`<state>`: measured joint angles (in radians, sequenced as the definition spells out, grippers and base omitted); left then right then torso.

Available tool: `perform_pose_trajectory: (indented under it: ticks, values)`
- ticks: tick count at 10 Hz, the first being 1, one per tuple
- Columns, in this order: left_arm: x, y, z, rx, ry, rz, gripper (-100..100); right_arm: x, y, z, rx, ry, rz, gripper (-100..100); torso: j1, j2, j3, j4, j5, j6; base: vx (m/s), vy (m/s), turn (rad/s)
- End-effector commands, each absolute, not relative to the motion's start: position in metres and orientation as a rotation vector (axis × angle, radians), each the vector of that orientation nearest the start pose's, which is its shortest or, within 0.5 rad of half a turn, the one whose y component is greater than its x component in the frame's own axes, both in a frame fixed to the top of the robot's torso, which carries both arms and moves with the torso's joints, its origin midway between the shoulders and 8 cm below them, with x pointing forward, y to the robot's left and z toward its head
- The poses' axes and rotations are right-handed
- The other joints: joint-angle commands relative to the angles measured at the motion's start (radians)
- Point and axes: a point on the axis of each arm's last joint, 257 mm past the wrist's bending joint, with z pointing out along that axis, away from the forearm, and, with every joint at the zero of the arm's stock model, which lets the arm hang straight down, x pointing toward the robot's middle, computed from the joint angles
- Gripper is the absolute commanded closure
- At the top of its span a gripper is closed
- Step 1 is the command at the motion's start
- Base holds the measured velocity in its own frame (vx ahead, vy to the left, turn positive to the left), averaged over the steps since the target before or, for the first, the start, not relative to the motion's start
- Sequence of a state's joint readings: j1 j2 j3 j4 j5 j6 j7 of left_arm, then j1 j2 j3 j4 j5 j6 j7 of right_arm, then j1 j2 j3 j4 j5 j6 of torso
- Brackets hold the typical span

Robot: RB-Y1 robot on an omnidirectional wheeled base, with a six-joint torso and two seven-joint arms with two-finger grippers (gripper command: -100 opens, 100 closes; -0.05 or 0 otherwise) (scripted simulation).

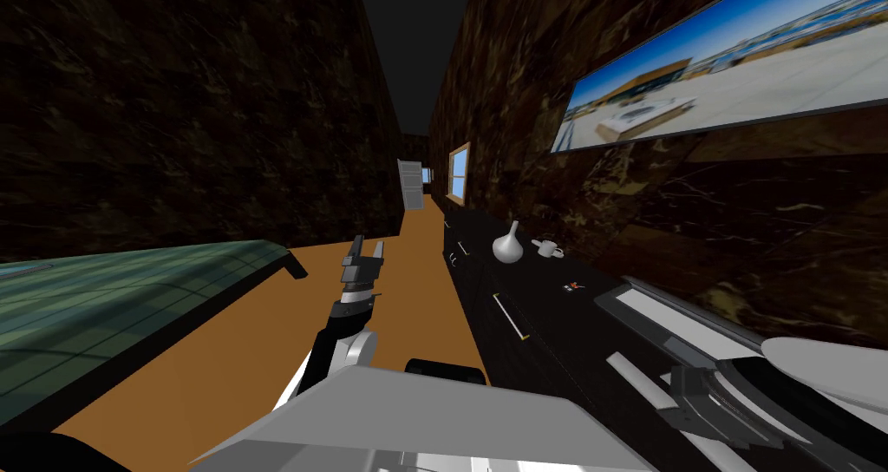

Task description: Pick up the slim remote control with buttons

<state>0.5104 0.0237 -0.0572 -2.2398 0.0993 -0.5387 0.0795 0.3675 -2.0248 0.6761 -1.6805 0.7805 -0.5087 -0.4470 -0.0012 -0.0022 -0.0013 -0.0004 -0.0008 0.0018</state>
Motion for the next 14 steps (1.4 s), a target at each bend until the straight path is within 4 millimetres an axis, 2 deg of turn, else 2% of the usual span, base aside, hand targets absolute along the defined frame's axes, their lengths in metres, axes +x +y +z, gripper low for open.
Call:
perform_pose_trajectory:
  ticks: [1,2,3,4,5,6,7,10,12,13,14]
  values:
    - [0.346,0.273,0.009,-0.755,0.553,-1.486,0,0.162,-0.581,-0.284,-0.807,2.986,-0.029,-100,0.000,0.000,0.000,0.000,0.000,0.000,0.029,-0.033,0.106]
    - [0.346,0.273,0.009,-0.755,0.553,-1.486,0,0.170,-0.578,-0.285,-0.809,2.959,-0.030,-100,0.000,0.000,0.000,0.000,0.000,0.000,0.011,-0.014,0.014]
    - [0.346,0.273,0.009,-0.755,0.553,-1.486,0,0.169,-0.579,-0.286,-0.807,2.965,-0.028,0,0.001,0.001,0.001,0.000,0.000,0.000,0.000,0.000,0.000]
    - [0.346,0.273,0.009,-0.755,0.553,-1.486,0,0.172,-0.587,-0.287,-0.819,2.957,-0.034,-100,0.002,0.002,0.001,0.000,0.000,0.000,-0.001,0.027,-0.001]
    - [0.346,0.273,0.009,-0.755,0.553,-1.486,0,0.174,-0.586,-0.292,-0.843,2.946,-0.010,-100,0.003,0.002,0.001,0.001,0.001,0.000,-0.001,0.064,-0.009]
    - [0.346,0.273,0.009,-0.755,0.553,-1.486,0,0.175,-0.596,-0.289,-0.829,2.951,-0.040,-100,0.005,0.002,0.001,0.001,0.001,0.001,0.009,0.058,-0.009]
    - [0.346,0.273,0.009,-0.755,0.553,-1.486,0,0.176,-0.596,-0.293,-0.849,2.942,-0.019,-100,0.006,0.002,0.001,0.001,0.001,0.000,0.014,0.049,-0.003]
    - [0.346,0.273,0.009,-0.755,0.553,-1.486,0,0.177,-0.613,-0.293,-0.841,2.944,-0.047,-100,0.004,0.002,0.001,0.001,0.001,0.000,0.007,0.034,-0.003]
    - [0.346,0.273,0.009,-0.755,0.553,-1.486,0,0.178,-0.617,-0.301,-0.863,2.935,-0.015,-100,0.005,0.002,0.001,0.001,0.001,0.000,0.004,0.053,-0.005]
    - [0.346,0.273,0.009,-0.755,0.553,-1.486,0,0.177,-0.628,-0.297,-0.843,2.944,-0.049,-100,0.006,0.002,0.001,0.001,0.001,0.000,0.005,0.051,-0.007]
    - [0.346,0.273,0.009,-0.755,0.553,-1.486,0,0.176,-0.627,-0.302,-0.855,2.939,-0.024,-100,0.006,0.002,0.001,0.001,0.001,0.000,0.006,0.041,-0.002]
